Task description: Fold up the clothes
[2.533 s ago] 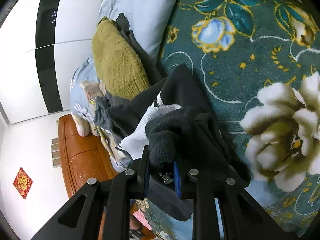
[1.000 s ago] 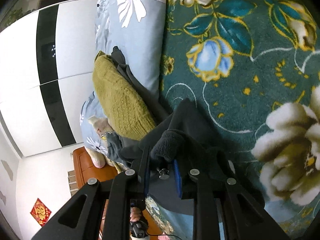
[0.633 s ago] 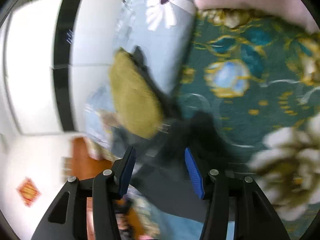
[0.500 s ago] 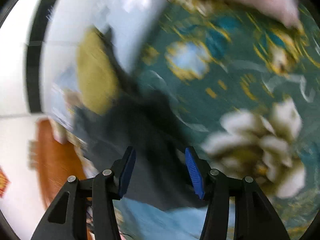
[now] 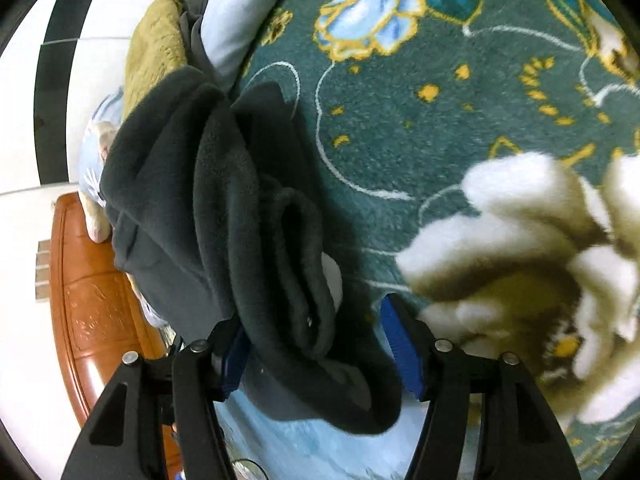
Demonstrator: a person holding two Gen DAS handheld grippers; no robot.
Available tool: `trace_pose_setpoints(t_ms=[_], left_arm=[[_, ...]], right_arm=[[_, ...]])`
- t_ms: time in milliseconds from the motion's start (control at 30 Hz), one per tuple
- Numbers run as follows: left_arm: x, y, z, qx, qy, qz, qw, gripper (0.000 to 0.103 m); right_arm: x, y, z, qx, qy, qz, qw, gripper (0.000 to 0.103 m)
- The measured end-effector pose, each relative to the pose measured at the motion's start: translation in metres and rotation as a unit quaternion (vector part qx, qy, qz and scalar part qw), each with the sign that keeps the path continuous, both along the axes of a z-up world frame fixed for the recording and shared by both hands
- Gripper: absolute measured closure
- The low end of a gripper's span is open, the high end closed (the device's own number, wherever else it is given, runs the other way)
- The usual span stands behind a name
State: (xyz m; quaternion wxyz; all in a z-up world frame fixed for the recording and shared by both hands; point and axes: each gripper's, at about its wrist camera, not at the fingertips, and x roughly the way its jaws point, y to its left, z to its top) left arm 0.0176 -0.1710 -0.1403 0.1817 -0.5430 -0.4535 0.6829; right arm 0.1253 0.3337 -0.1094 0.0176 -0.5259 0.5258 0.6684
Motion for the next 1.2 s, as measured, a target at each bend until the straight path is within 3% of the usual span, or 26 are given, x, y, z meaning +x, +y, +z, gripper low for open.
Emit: trace_pose_setpoints(t_ms=[133, 167, 333, 500, 633, 767, 933, 1133, 1200], left_arm=[[0.005, -0.002, 0.002, -0.003, -0.010, 0.026, 0.9996, 0.031], [0.006, -0.003, 0.002, -0.004, -0.014, 0.032, 0.9994, 0.039], [0.011, -0.005, 0.016, -0.012, -0.009, 0.042, 0.9990, 0.062], [0.026, -0.010, 0.043, -0.029, 0.008, 0.010, 0.9995, 0.075], [0.058, -0.024, 0.058, -0.040, 0.014, -0.042, 0.9982, 0.077], [0.090, -0.038, 0.073, -0.051, 0.020, -0.095, 0.9940, 0.077], [0.112, -0.053, 0.040, -0.058, -0.018, -0.100, 0.9932, 0.076], [0.102, -0.043, 0.063, -0.073, 0.000, -0.173, 0.9823, 0.062], [0.103, -0.050, 0.070, -0.083, 0.011, -0.192, 0.9778, 0.055]], right_arm=[[0.001, -0.005, -0.002, -0.013, 0.001, -0.021, 1.000, 0.039], [0.001, -0.008, -0.001, -0.020, 0.003, -0.023, 1.000, 0.041], [0.008, -0.013, 0.009, -0.021, 0.006, -0.035, 0.999, 0.068], [0.017, -0.011, 0.033, -0.015, 0.027, -0.031, 0.999, 0.076], [0.029, -0.012, 0.062, -0.004, 0.040, -0.003, 0.999, 0.077], [0.049, -0.006, 0.073, 0.008, 0.011, 0.035, 0.999, 0.077], [0.065, 0.001, 0.046, -0.010, -0.073, 0.046, 0.996, 0.077], [0.077, 0.000, 0.039, -0.001, -0.086, 0.048, 0.995, 0.072], [0.078, 0.002, 0.047, 0.012, -0.075, 0.048, 0.996, 0.064]])
